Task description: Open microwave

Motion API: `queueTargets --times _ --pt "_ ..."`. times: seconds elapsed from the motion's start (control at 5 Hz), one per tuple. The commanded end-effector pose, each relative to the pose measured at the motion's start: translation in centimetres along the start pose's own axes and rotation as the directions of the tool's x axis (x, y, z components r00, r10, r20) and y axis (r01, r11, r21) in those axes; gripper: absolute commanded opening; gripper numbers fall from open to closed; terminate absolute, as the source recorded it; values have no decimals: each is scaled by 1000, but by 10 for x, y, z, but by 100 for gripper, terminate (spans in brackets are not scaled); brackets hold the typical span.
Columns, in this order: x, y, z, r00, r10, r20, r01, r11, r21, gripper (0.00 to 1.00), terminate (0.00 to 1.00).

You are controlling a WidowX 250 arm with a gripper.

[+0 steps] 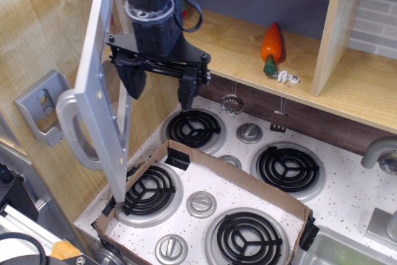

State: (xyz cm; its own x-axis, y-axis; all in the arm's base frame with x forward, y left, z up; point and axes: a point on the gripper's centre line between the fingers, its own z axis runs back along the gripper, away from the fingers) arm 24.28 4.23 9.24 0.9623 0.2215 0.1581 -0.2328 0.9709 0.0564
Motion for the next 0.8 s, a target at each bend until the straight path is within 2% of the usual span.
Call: queueTargets --times 0.0,0.4,0.6 --pt "1 -14 21 999 4 51 -4 1000 -6 100 0" --pt "1 -14 21 999 4 51 -4 1000 -6 100 0" --pt "1 -14 21 999 4 51 -4 1000 -6 100 100"
